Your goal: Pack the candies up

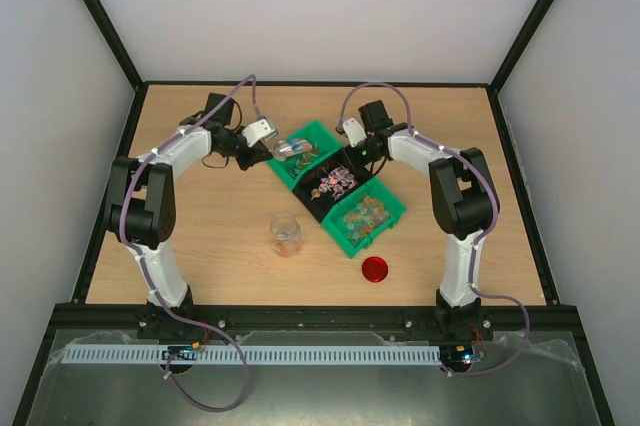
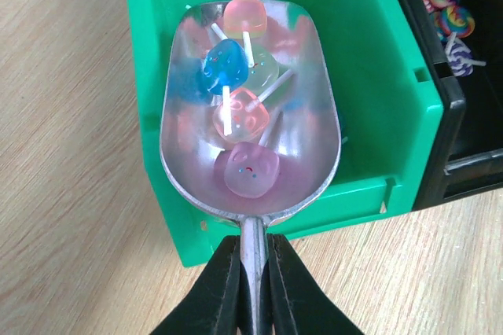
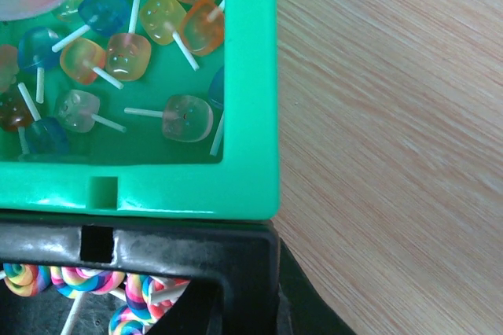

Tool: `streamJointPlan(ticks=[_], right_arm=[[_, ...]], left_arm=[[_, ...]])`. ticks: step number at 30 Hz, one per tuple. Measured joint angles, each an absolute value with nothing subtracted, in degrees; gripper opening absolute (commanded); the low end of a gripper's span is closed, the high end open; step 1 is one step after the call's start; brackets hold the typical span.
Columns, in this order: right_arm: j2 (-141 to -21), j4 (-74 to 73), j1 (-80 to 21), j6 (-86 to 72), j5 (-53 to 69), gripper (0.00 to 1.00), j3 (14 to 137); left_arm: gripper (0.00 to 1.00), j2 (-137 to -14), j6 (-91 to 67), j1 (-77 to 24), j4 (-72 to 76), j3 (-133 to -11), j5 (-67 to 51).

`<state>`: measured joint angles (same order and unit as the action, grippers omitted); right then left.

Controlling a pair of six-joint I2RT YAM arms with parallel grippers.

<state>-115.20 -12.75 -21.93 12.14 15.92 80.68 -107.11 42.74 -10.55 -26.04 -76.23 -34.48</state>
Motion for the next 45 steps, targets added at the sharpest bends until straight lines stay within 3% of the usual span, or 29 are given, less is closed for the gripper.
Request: streamJointPlan(ticks=[5, 6, 12, 18, 23, 31, 45], right_arm=[[-115.74, -11.44, -21.63, 11.03, 15.73, 0.28, 81.84], [-115.87, -10.90, -21.54, 11.07, 15.70, 0.39, 82.32], [-115.94, -9.63, -21.17, 11.49, 15.59, 0.73, 84.55], [-115.22, -9.61, -20.95, 12.36, 15.79, 0.90, 84.60], [-113.67, -10.17, -20.95, 13.13, 15.84, 0.99, 84.60], [-111.35, -10.87, -20.95, 13.89, 16.29, 0.99, 84.68], [-110.98, -12.27, -20.95, 13.87, 17.56, 0.99, 84.68]], left_arm=[[0.02, -106.89, 40.91, -7.75, -25.06, -76.23, -39.64], [0.02, -106.76, 40.84, -7.25, -24.97, -76.23, -40.62], [0.02, -104.79, 43.81, -3.62, -27.55, -76.23, -47.53], [0.02, -101.08, 53.23, -0.05, -36.84, -76.42, -51.55], [0.02, -97.43, 63.29, 3.16, -47.62, -77.65, -52.56], [0.02, -89.17, 78.70, 7.18, -63.90, -77.28, -52.01], [0.02, -73.71, 88.75, 7.01, -72.73, -65.76, -48.18]])
